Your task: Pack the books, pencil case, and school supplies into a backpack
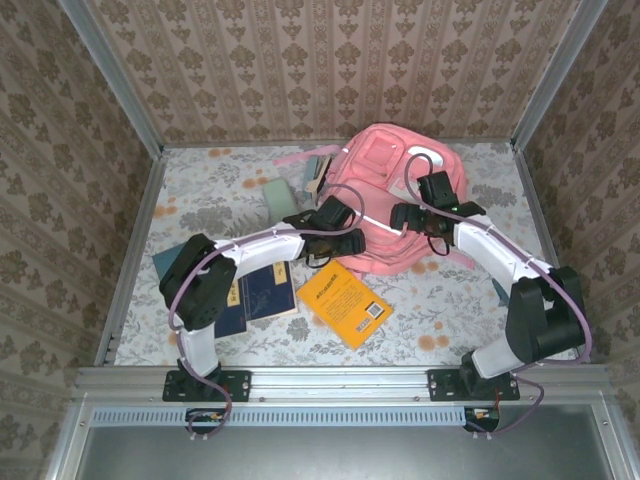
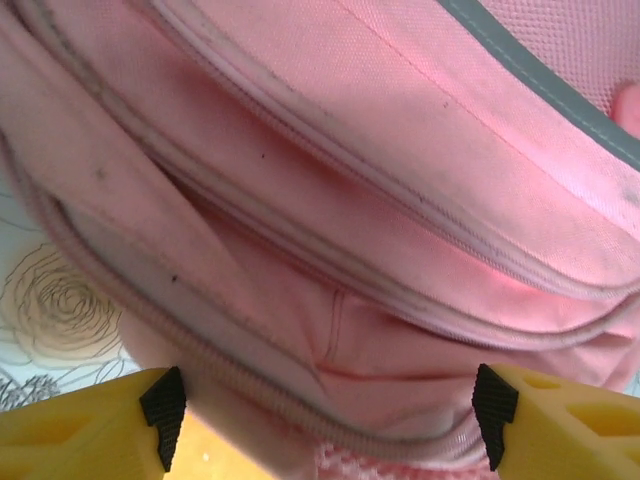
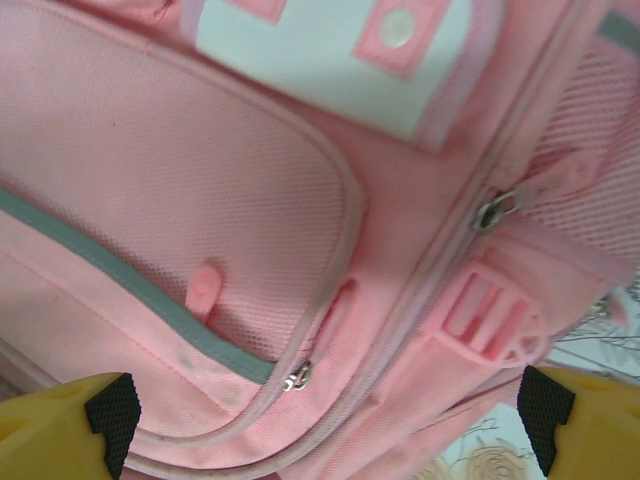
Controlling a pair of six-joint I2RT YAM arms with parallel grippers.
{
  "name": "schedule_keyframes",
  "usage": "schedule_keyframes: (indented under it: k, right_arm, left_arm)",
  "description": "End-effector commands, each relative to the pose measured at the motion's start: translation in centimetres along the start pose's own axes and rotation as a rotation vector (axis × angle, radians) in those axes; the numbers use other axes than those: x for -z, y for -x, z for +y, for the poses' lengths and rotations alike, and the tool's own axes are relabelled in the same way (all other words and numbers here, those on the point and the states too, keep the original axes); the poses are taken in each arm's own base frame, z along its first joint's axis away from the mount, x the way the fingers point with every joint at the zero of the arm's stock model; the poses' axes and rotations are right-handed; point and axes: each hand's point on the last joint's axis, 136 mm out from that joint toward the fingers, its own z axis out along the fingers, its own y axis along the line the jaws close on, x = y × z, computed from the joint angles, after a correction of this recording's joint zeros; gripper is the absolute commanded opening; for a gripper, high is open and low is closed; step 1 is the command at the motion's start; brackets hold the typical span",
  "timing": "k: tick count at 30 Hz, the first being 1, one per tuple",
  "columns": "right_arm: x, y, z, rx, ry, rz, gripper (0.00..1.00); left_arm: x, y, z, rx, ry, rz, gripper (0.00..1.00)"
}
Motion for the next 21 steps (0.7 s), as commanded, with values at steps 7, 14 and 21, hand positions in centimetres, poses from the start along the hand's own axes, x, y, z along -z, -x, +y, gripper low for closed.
schedule_keyframes:
  k: [7,14,21]
  right_arm:
    - [0.2,0.5,-1.8,-0.002,-0.036,-0.022,0.98]
    - [-0.4,0.0,-1.2,0.006,0.002,0.004,0.83]
    - [-0.4,-1.9,-1.3,0.003,0.032,0.011,0.68]
  left_arm:
    - [-0.5,2.3,3.2,0.001,0.16,-0.024,0.12]
    - [2.2,6.4,8.0,0.01,0.249,-0.074,0.0]
    - [4.0,9.6,10.0,-0.021,0.256,-0.108,0.05]
